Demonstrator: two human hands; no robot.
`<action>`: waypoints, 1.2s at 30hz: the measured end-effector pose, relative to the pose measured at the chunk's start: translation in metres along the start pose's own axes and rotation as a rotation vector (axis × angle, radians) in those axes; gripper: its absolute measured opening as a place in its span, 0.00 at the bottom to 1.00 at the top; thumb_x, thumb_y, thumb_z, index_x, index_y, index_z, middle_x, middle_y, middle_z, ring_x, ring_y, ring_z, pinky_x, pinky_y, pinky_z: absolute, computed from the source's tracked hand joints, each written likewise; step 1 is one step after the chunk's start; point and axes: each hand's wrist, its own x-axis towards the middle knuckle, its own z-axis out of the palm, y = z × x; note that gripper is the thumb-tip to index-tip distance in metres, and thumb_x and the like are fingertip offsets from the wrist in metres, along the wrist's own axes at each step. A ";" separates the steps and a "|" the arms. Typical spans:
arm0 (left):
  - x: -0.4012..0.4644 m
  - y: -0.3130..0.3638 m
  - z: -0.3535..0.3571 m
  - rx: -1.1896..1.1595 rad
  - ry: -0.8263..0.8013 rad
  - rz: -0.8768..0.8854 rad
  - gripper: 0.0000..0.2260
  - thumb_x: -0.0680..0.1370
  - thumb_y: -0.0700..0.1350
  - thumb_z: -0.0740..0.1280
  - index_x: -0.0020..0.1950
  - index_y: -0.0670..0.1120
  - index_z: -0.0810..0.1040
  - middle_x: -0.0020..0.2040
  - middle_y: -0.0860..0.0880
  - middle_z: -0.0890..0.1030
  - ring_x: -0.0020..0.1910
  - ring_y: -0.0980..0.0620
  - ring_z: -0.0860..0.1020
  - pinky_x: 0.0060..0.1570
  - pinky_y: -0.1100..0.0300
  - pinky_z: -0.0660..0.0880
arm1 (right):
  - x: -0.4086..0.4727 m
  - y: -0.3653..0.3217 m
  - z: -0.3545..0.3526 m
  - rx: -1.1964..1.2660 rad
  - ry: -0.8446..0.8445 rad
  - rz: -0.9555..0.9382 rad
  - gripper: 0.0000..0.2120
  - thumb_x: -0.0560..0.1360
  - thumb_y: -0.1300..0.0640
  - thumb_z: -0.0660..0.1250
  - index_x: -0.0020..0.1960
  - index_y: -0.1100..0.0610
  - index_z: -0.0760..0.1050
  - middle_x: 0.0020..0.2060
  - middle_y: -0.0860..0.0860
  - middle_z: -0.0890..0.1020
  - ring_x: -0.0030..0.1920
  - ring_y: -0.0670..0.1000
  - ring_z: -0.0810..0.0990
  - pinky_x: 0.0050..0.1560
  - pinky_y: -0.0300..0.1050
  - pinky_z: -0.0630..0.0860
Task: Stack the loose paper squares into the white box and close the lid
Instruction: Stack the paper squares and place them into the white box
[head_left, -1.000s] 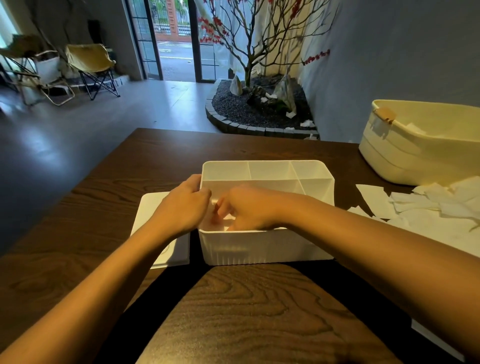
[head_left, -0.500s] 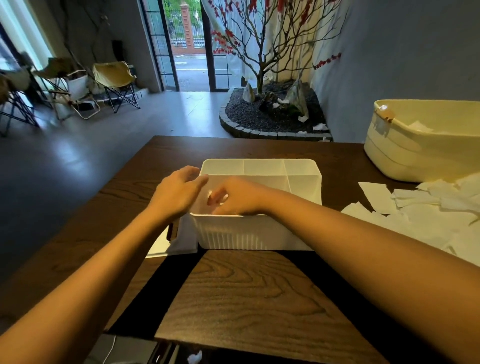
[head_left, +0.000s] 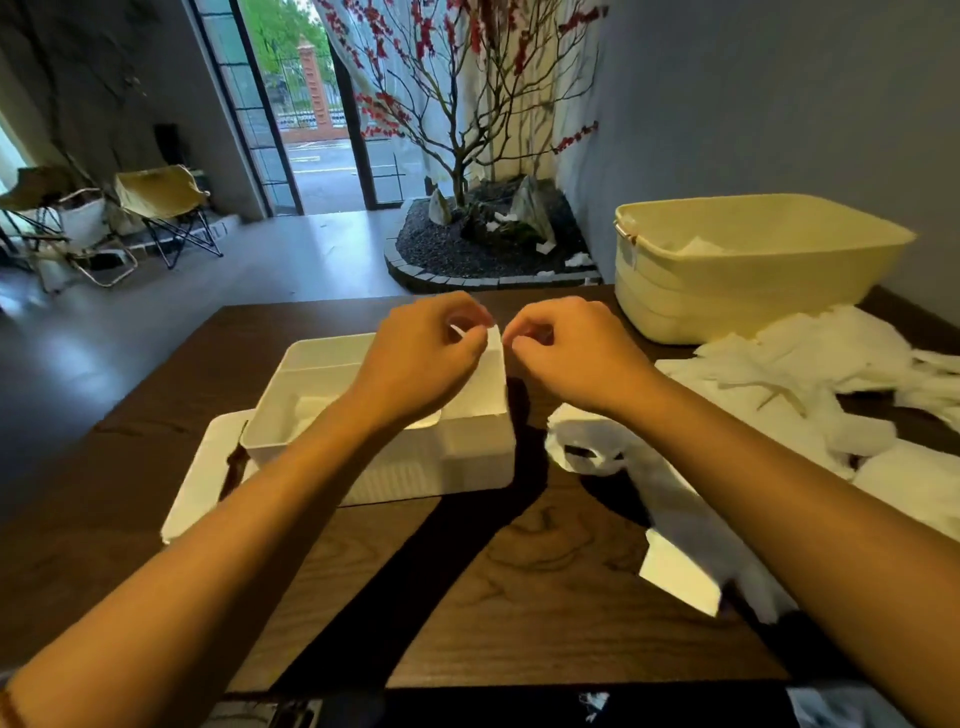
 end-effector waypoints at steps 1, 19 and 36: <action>0.003 0.016 0.015 -0.018 -0.043 0.032 0.08 0.82 0.47 0.65 0.57 0.50 0.83 0.50 0.55 0.81 0.47 0.57 0.79 0.47 0.63 0.74 | -0.007 0.017 -0.014 -0.004 0.015 0.051 0.10 0.77 0.55 0.64 0.51 0.46 0.83 0.44 0.46 0.85 0.45 0.50 0.82 0.51 0.54 0.81; 0.037 0.098 0.229 0.226 -0.535 0.069 0.34 0.75 0.65 0.68 0.76 0.54 0.62 0.70 0.45 0.70 0.67 0.44 0.69 0.60 0.49 0.72 | -0.076 0.215 -0.073 0.029 0.096 0.559 0.15 0.75 0.65 0.62 0.42 0.49 0.82 0.47 0.49 0.83 0.51 0.53 0.80 0.53 0.49 0.78; 0.064 0.087 0.231 -0.030 -0.423 -0.034 0.26 0.75 0.54 0.71 0.71 0.56 0.66 0.70 0.48 0.68 0.65 0.47 0.71 0.59 0.53 0.72 | -0.050 0.225 -0.076 -0.541 0.067 0.337 0.39 0.71 0.59 0.68 0.77 0.45 0.55 0.77 0.54 0.53 0.74 0.58 0.54 0.70 0.54 0.63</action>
